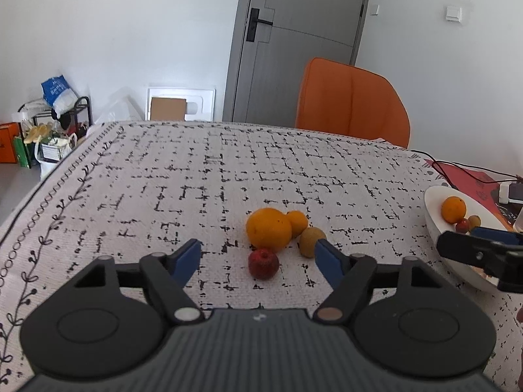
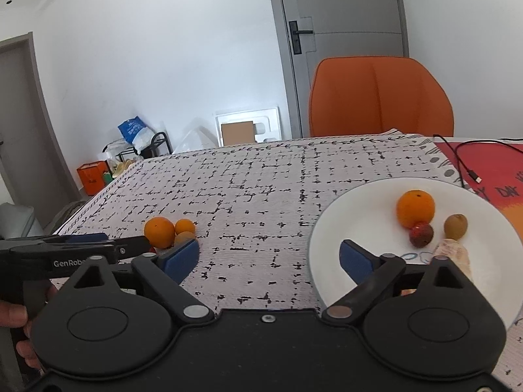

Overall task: Organize fruits
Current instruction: 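Move both grippers back to the pile and close the left on the red apple, then close the right gripper on the round brown fruit while the left holds the apple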

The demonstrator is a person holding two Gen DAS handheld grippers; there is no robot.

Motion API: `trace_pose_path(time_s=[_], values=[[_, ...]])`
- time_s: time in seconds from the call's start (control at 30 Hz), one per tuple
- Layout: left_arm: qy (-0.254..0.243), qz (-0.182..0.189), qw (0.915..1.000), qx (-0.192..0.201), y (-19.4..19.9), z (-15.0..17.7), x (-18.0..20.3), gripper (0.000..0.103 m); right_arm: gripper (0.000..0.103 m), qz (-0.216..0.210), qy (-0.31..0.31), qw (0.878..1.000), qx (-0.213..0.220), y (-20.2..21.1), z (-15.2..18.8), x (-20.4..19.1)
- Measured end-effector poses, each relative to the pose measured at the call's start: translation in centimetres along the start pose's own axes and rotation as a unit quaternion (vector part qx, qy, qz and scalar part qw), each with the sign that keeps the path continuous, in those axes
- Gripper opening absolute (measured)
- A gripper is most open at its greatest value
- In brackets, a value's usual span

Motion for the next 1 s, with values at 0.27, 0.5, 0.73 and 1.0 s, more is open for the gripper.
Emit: trace_pose_path(time_s=[0.27,0.5,0.73,1.0], values=[[0.008,0.01,0.9998,-0.016,-1.4,0.6,-0.2,0.052,0.081,-0.013,0.011,1.0,-0.012,-1.5,-0.1,-1.4],[0.011,0.02,0.9993,-0.029,-2.2,0.9,-0.6,0.021,0.074,-0.027,0.018,0.999,-0.031,-3.1,0.3,-2.7],[0.022,0.015,0.9995,-0.019,-1.2,0.1,-2.3,0.021,0.063,-0.043,0.02,0.998,-0.048,-4.5,0.7,-4.3],[0.039,-0.002,0.9992,-0.002,0.2,-0.9,-5.5,0.021,0.061,-0.06,0.027,0.996,-0.061,-6.2,0.7,-6.8]])
Point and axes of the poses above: each gripper's, at about its wrist camera, not at the fingertips, and y roughly against the way its jaws point, x to its right, z to its underside, the point moved 8 cm from there along -y, roughly the way its jaws point, and after that the axes turned 5 degrees about x, right-handed, at the moved point
